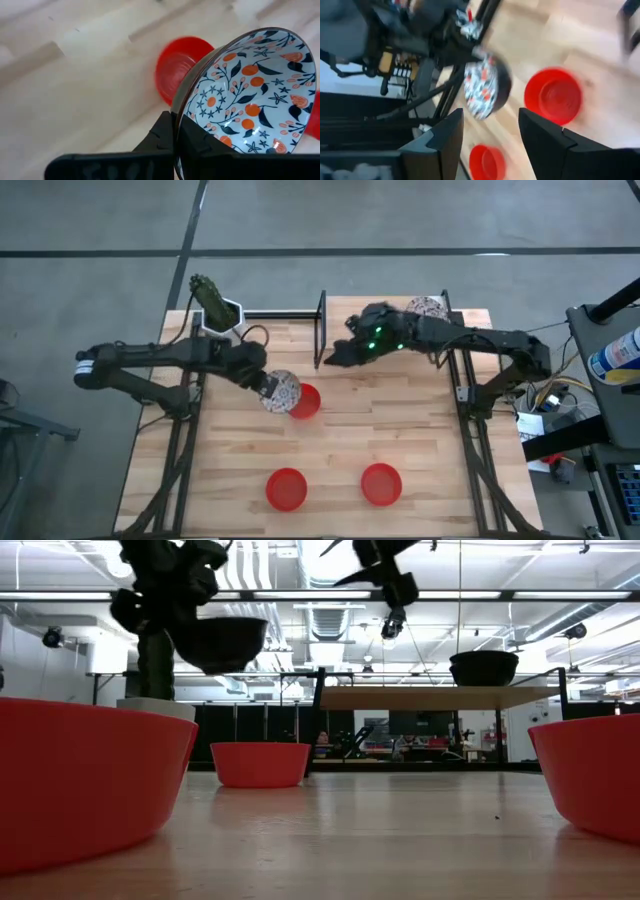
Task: Pick & Place Mini bowls
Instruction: Stack the white bowl on the white bowl on the shelf, then put the top red bowl on the shelf
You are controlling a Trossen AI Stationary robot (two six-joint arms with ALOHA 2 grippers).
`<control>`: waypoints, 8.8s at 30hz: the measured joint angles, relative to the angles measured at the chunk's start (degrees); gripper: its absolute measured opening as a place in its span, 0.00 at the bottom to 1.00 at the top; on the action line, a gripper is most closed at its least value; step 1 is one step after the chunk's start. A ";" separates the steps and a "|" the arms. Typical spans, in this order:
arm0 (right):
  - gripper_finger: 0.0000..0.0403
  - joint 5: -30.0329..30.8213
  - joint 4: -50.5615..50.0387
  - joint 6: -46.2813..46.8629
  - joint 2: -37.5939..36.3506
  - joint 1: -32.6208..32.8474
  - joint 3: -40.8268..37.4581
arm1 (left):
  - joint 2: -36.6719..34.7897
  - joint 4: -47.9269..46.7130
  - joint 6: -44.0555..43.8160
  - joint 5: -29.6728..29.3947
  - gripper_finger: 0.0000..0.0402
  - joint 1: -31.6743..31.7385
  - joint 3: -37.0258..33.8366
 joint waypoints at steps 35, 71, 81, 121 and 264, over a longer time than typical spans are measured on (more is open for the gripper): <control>0.34 5.41 -7.12 -4.33 12.06 2.81 6.45 | 20.38 -17.21 9.89 -0.55 0.00 2.68 31.05; 0.02 -0.23 -19.48 -11.42 11.14 0.56 9.97 | 15.95 -4.12 23.58 -3.97 0.41 2.62 38.69; 0.02 0.01 -32.03 -17.24 6.83 -7.75 15.50 | 13.30 -3.61 23.41 -5.22 0.41 2.55 38.56; 0.03 13.22 -55.40 -17.04 -13.54 -43.32 12.40 | 13.00 -3.09 24.59 -5.20 0.41 2.09 36.81; 0.25 6.49 -19.82 -19.39 -27.50 -21.59 4.64 | 17.13 12.40 10.27 3.76 0.41 4.26 -2.53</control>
